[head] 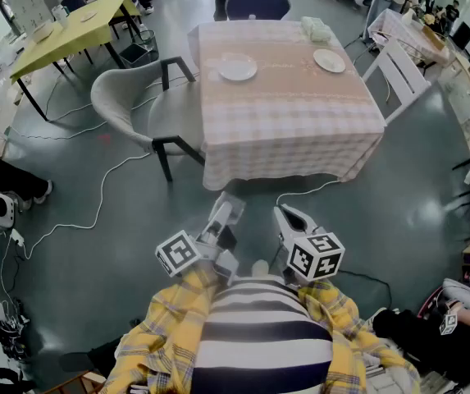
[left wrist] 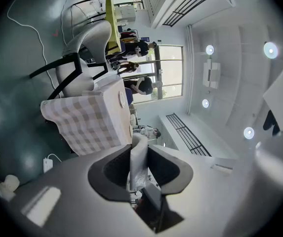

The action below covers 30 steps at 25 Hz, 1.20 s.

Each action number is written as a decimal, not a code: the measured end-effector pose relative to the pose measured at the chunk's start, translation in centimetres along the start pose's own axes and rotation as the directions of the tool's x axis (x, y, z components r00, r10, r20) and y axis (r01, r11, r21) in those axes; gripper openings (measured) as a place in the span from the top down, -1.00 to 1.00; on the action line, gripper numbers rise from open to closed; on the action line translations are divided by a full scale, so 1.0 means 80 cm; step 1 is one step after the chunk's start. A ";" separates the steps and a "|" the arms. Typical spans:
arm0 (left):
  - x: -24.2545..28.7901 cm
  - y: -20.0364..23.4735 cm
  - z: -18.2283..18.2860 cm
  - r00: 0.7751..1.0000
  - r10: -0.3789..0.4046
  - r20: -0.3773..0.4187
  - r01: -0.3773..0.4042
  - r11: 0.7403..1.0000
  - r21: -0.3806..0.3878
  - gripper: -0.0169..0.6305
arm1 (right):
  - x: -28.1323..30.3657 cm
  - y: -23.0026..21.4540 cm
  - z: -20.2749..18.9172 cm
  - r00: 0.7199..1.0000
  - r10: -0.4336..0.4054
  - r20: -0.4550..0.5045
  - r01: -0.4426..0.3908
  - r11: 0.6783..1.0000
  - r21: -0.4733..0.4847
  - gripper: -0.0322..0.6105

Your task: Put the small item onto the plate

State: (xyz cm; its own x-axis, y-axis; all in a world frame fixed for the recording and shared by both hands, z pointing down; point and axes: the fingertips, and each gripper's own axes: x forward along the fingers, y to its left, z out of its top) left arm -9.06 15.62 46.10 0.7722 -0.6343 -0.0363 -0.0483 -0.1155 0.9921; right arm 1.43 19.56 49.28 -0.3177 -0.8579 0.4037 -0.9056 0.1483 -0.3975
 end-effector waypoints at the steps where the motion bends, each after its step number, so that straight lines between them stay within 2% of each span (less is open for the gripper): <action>1: -0.005 0.010 0.003 1.000 0.013 -0.001 -0.013 1.000 0.014 0.68 | 0.000 0.001 -0.001 1.000 0.001 -0.002 -0.001 1.000 0.004 0.91; 7: -0.009 0.014 0.002 1.000 0.003 0.003 -0.003 1.000 0.014 0.68 | -0.001 -0.001 -0.007 1.000 0.002 -0.012 -0.002 1.000 0.012 0.91; 11: -0.013 0.026 0.001 0.999 0.047 0.001 -0.047 0.998 0.047 0.68 | -0.002 -0.003 -0.007 1.000 0.000 -0.015 0.001 1.000 0.017 0.91; 18: -0.012 0.032 -0.003 0.998 0.063 0.016 -0.063 0.997 0.044 0.68 | 0.000 -0.010 -0.011 1.000 0.016 -0.024 -0.014 0.998 0.053 0.91; 25: 0.016 0.017 -0.022 0.999 0.026 0.022 -0.026 1.000 0.018 0.68 | -0.005 -0.032 -0.005 0.999 0.028 -0.043 -0.026 0.999 0.043 0.91; 30: 0.032 0.023 -0.041 0.999 0.033 0.017 -0.034 0.999 0.042 0.68 | -0.006 -0.050 -0.008 0.997 0.047 -0.059 -0.045 0.998 0.041 0.91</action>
State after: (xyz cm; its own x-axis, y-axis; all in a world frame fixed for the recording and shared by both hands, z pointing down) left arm -5.09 16.27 48.26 0.7590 -0.6511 -0.0054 -0.1012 -0.1262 0.9868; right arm 5.04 19.67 51.19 -0.3759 -0.8195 0.4325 -0.8783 0.1664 -0.4482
